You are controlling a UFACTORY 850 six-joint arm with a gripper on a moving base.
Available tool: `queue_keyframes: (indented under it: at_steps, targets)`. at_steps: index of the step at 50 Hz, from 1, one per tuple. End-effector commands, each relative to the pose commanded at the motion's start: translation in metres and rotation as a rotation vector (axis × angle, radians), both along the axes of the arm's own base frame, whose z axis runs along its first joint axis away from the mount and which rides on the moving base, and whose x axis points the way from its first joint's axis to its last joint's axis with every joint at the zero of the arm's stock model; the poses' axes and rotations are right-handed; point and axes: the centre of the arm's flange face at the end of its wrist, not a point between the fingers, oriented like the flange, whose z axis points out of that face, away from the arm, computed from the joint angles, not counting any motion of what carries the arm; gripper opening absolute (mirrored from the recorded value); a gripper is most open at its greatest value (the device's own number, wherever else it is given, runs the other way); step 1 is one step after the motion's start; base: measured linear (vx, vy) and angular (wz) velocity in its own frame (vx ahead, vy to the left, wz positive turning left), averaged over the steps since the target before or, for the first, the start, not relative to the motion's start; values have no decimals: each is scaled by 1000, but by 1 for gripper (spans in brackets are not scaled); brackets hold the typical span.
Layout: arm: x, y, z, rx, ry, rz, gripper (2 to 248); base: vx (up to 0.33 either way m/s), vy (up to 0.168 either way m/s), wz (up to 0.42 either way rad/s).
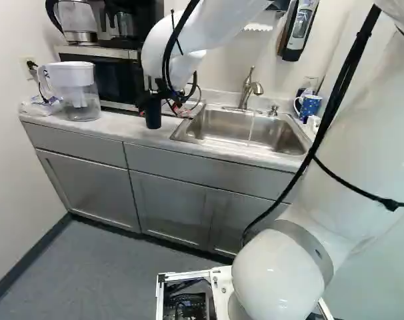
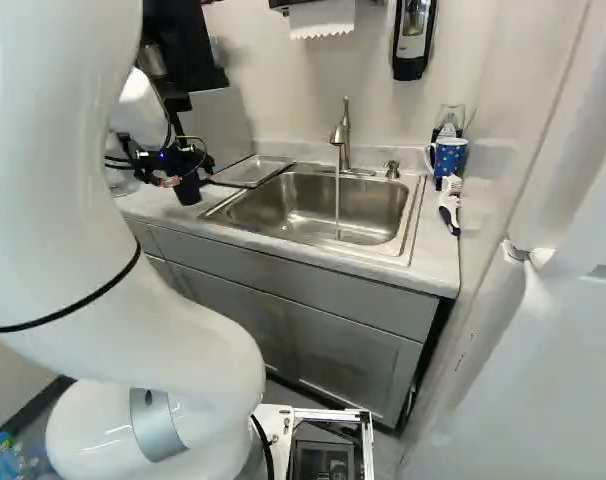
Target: Rinse the cup and place it in the tray
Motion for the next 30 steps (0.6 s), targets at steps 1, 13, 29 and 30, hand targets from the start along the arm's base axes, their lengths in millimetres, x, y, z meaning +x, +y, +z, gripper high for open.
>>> queue_keyframes:
  at_steps: [1, 13, 29, 30]
  targets:
    - [1, 0, -1, 1, -2, 0, 247, 0, 0, 0]
    - [7, 4, -11, 12, -27, -2, 247, 0, 0, 0]
    - [9, 7, -24, 31, -69, 1, 247, 0, 0, 0]
    - [9, 8, -25, 32, -71, 1, 247, 0, 0, 0]
